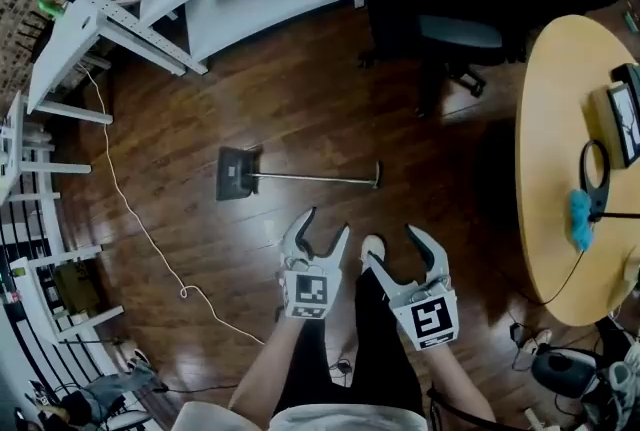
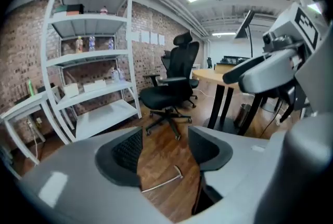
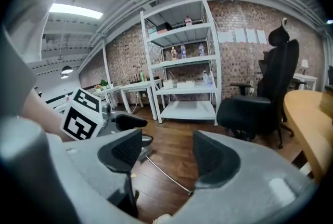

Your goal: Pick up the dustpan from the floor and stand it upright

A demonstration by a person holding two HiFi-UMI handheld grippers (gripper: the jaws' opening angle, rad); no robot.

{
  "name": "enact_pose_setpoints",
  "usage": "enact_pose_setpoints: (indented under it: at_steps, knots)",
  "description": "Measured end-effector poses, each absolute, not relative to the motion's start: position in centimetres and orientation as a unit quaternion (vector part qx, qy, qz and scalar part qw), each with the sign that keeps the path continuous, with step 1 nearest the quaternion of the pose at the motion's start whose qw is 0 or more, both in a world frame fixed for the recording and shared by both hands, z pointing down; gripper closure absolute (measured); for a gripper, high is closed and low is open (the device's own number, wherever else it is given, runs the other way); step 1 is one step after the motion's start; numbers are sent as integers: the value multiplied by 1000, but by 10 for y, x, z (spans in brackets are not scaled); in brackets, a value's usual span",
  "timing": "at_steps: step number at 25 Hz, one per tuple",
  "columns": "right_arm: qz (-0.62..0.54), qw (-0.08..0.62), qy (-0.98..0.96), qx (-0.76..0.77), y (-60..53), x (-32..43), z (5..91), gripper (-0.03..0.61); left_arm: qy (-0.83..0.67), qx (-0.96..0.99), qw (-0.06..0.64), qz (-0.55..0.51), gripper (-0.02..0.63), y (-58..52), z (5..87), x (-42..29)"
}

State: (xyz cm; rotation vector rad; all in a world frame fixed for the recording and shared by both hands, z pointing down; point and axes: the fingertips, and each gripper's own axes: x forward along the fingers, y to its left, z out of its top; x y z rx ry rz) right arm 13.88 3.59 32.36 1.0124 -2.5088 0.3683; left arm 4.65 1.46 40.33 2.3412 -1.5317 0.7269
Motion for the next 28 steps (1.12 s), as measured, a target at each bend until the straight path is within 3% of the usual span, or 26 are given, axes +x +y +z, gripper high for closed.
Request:
enact_pose_setpoints:
  at_steps: [4,16,23,28]
  knots:
    - [168,230,-885,367,16,135,410,284,-460,816,160,311,324,-9,541,51]
    - [217,214,-867,395,-51,105,687,284,-269,826,164,467,353,-47,990,73]
    - [230,227,-858,399,-46,114,767,284,-169,829,131,517,355,-40,1100,95]
    - [231,242,-852,401,-43,121,768,284,-150,818,84,549,489,-38,1120,97]
